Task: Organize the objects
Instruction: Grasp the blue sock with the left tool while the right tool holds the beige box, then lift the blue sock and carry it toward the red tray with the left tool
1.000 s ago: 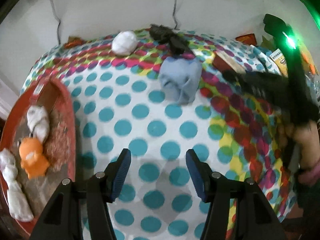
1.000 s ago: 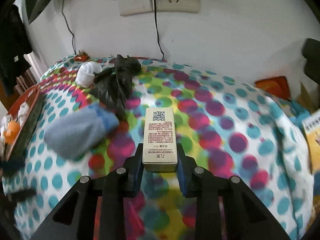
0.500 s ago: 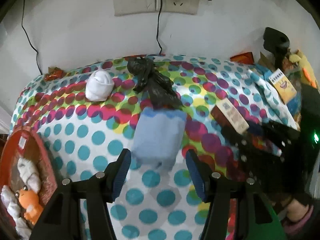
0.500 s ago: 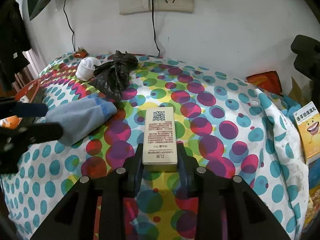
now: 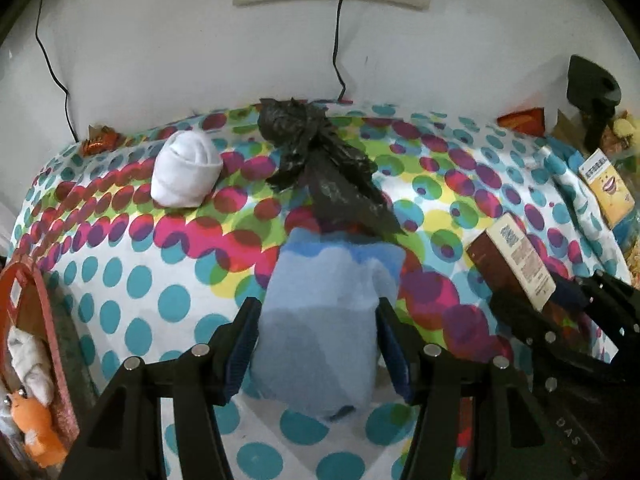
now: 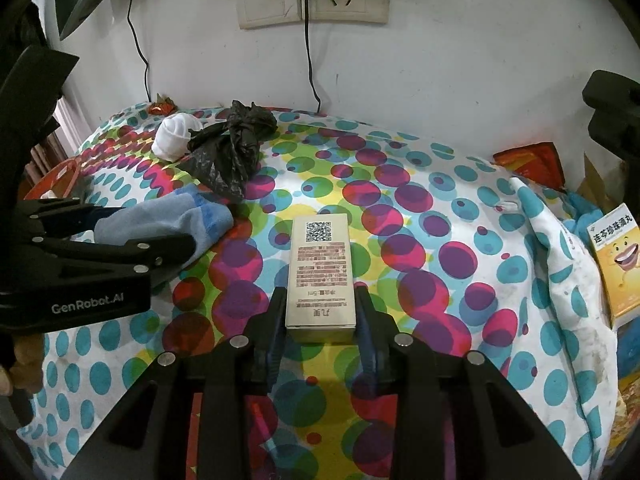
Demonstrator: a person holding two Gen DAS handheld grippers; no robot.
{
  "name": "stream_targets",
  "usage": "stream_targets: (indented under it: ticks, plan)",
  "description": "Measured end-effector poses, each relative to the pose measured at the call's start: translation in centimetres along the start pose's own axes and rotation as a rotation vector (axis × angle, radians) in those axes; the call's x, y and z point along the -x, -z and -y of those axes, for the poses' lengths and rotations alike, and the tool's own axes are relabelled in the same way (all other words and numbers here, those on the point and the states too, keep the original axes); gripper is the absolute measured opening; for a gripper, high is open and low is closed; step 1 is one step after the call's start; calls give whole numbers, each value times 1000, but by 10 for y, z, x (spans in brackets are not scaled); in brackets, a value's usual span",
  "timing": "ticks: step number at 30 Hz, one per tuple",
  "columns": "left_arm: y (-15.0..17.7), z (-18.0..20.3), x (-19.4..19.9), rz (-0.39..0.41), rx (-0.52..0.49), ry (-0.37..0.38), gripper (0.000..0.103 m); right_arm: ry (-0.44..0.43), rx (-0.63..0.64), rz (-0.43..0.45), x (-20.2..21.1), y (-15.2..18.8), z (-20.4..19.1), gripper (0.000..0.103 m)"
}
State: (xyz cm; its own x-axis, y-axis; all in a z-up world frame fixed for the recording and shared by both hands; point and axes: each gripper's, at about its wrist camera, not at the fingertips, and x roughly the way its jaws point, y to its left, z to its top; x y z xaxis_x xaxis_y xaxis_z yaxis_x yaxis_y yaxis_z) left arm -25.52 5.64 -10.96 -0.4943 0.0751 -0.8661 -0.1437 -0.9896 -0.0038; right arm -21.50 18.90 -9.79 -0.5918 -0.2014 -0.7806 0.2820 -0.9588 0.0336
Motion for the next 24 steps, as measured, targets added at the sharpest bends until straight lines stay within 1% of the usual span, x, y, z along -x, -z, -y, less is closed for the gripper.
stream_targets:
  ticks: [3,7,8,11,12,13,15,16,17,19,23,24]
  plan:
    - [1,-5,-1,14,33,31,59,0,-1,0,0,0,0,32]
    - [7,1,1,74,-7,4,60,2,-1,0,0,0,0,31]
    - [9,1,1,90,-9,8,60,2,-1,0,0,0,0,31]
    - [10,-4,1,105,15,31,61,13,2,-1,-1,-1,-1,32]
    - [11,-1,1,115,-1,15,64,15,3,-2,-1,-1,-2,32]
    - [12,-1,1,125,-2,-6,72,16,3,-2,-2,-2,-1,32]
    - [15,-5,0,140,15,-21,78,15,0,-2,-2,-2,-2,32]
    - [16,-11,-1,135,41,5,78,16,2,-2,-2,-2,-2,32]
    - [15,-12,-1,136,48,15,78,14,3,-2,-2,-2,-2,32]
    - [16,-11,-2,135,32,6,78,17,3,-3,-2,-2,-2,33]
    - [16,-12,-1,137,35,11,77,20,5,-3,-1,-3,-3,33]
    - [16,-13,-1,140,35,13,73,22,6,-3,-1,-3,-4,33]
